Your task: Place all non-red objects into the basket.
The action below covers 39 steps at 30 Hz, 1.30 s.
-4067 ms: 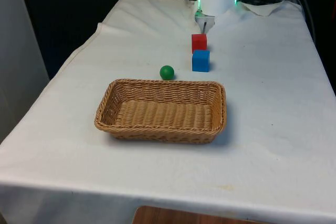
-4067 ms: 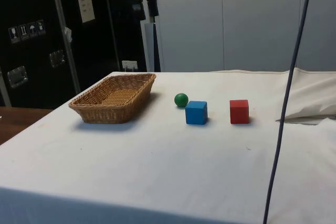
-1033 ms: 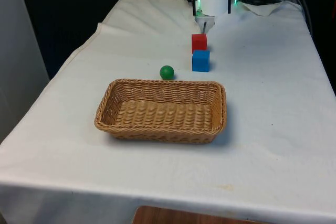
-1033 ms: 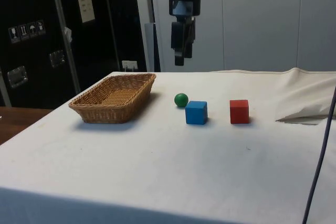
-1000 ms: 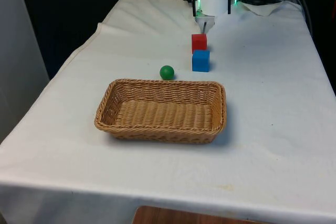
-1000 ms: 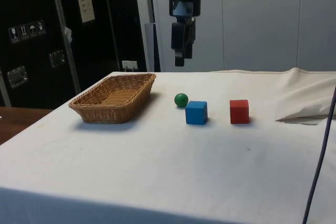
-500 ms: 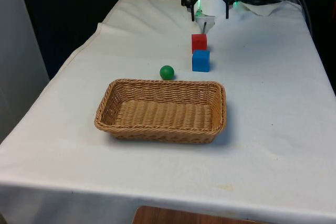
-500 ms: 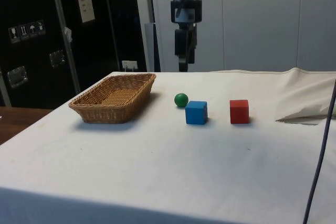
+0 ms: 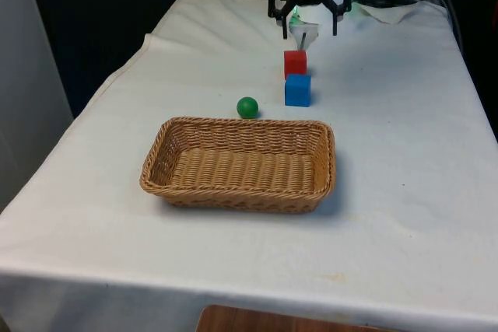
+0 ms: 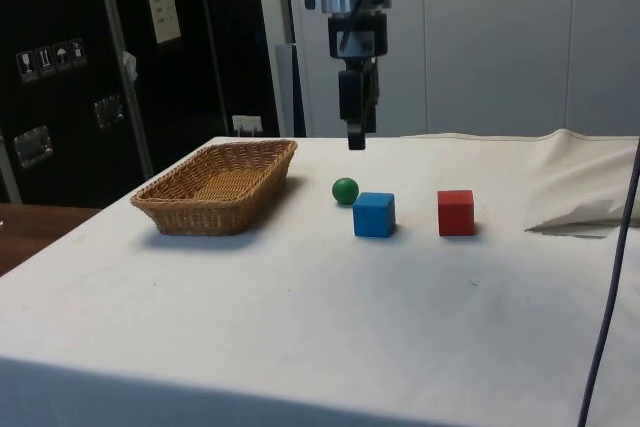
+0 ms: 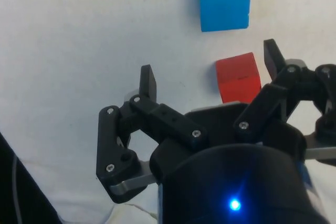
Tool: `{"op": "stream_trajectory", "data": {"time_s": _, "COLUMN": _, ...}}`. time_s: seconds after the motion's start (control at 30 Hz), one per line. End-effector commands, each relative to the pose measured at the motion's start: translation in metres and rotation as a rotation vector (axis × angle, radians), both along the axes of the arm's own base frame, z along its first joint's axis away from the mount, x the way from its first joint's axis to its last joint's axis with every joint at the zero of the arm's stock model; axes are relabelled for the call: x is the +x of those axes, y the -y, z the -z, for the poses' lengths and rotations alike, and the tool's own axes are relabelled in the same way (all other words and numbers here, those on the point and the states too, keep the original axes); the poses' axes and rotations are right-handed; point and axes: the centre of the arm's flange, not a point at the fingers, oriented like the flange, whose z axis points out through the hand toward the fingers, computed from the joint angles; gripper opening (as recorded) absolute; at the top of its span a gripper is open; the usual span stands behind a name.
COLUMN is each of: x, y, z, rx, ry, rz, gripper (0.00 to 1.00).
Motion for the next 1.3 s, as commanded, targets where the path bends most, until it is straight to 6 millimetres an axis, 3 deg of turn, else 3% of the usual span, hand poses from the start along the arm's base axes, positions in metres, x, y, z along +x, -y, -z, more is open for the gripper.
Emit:
{"op": "stream_trajectory", "data": {"time_s": 0.0, "x": 0.000, "y": 0.000, "z": 0.002, "rx": 0.002, "ry": 0.003, "rz": 0.000, "gripper": 1.00}}
{"op": "stream_trajectory", "data": {"time_s": 0.8, "x": 0.000, "y": 0.022, "z": 0.036, "rx": -0.014, "ry": -0.039, "rz": 0.071, "gripper": 1.00}}
{"op": "stream_trajectory", "data": {"time_s": 1.27, "x": -0.001, "y": 0.023, "z": 0.052, "rx": -0.016, "ry": -0.042, "rz": 0.136, "gripper": 1.00}}
